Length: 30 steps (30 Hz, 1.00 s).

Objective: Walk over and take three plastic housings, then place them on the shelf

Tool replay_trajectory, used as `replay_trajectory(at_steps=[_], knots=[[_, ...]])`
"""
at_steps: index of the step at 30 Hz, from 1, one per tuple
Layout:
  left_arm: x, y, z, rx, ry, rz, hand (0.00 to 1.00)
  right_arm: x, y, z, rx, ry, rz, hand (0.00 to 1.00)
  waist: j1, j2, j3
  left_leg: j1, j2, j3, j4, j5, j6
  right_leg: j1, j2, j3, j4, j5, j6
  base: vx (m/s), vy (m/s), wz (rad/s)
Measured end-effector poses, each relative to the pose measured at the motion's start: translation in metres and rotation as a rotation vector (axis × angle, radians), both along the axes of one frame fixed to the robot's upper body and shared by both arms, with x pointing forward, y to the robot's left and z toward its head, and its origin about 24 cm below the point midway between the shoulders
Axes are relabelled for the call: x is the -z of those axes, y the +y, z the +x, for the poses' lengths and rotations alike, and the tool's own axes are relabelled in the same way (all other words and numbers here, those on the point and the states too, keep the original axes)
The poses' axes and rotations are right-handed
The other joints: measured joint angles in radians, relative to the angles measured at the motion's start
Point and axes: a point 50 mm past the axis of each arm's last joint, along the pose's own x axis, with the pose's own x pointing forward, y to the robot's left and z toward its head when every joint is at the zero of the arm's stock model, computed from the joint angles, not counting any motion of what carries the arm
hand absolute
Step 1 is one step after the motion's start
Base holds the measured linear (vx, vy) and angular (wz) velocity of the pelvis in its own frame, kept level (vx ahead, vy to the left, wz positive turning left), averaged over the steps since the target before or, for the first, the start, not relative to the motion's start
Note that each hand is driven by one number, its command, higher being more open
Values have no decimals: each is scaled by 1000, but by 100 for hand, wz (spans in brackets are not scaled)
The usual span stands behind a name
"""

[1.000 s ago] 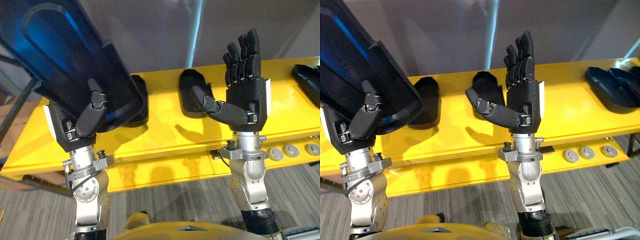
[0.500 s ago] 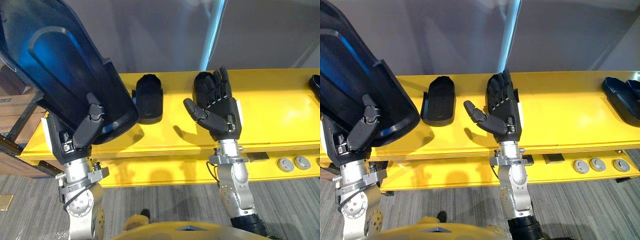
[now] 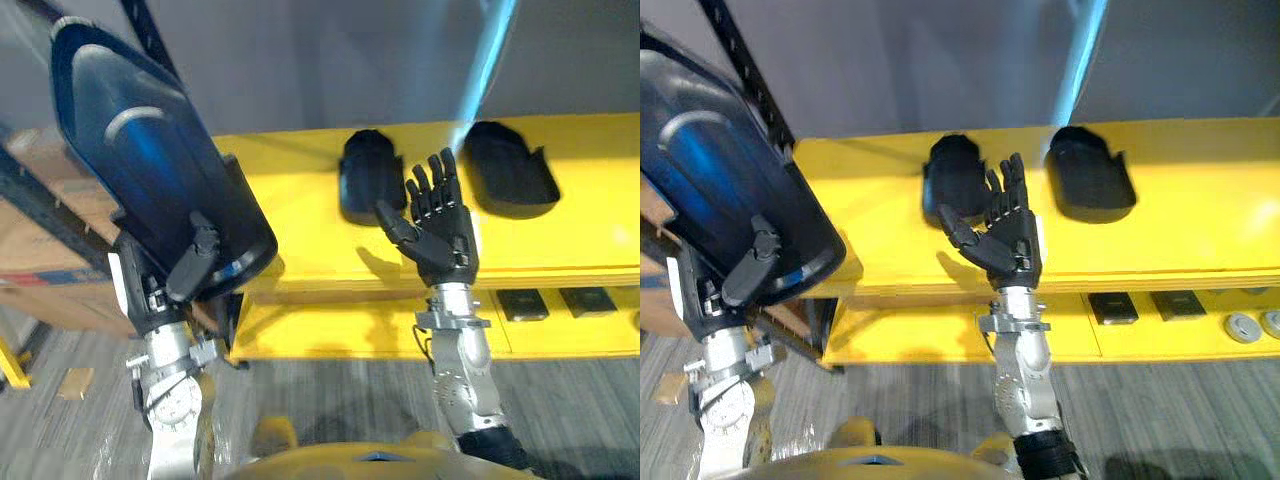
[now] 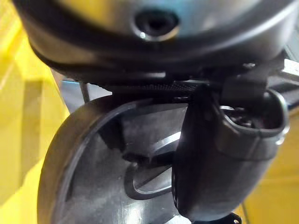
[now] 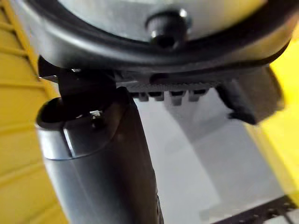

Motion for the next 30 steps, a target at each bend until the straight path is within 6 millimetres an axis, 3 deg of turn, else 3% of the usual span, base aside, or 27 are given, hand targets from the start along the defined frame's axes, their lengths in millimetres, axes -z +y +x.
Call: replay_trajectory(at_steps=[1,3,4,5,7,9,13,18,24,26,30], knots=[[0,7,1,-18,17,25,0,5,8,0,-21,28,-12,100,3,-15,7,5,-3,10,-9,3,20,-1,27,4,17,-5,-10,-46,374,-5],[2,13,4,-21,44,51,0,7,11,-8,-11,36,-24,100,-5,-21,4,20,-18,-7,-76,38,51,13,126,12,45,-93,16,4,237,22],[0,13,7,-7,38,56,0,2,8,-13,3,17,-20,100,-12,-27,0,28,-46,-11,-145,79,67,15,182,9,40,-151,5,16,151,40],[-2,11,10,15,22,46,0,-6,3,-17,24,-17,-40,100,-21,-27,0,38,-78,-12,-211,120,81,18,218,6,4,-178,-27,8,142,41],[-4,3,15,68,0,18,0,-14,-5,-18,59,-58,-55,100,-49,-18,-5,44,-121,-21,-276,164,99,33,228,59,-55,-168,-36,-1,96,39],[-9,-6,15,109,-22,15,0,-16,-9,-17,78,-67,-65,100,-53,-8,-11,44,-128,-10,-315,192,103,36,230,76,-111,-128,-57,2,80,0],[-18,-27,18,214,-56,29,0,-16,-10,-17,67,-69,-62,100,-60,-5,-14,50,-123,-7,-361,223,89,35,247,86,-148,-100,-49,-4,-3,-6],[-13,-49,20,337,-14,74,0,-24,-5,-19,53,-103,-59,100,-58,5,-23,76,-97,-20,-479,290,65,15,279,79,-134,-124,-86,-45,-95,9],[0,-47,25,308,111,51,0,-42,-3,-26,62,-168,-9,100,-60,20,-36,117,-80,-12,-575,345,52,-16,291,89,-76,-141,-93,-1,-52,-2],[11,-37,33,216,174,34,0,-47,-3,-30,24,-167,78,100,-61,19,-36,142,-79,10,-600,355,52,-29,291,114,-49,-153,-94,-16,1,-24],[18,-16,38,101,225,47,0,-41,8,-44,-97,-130,62,100,-86,8,-43,151,-79,26,-604,354,52,-51,286,130,0,-179,-88,-15,-9,-10]])
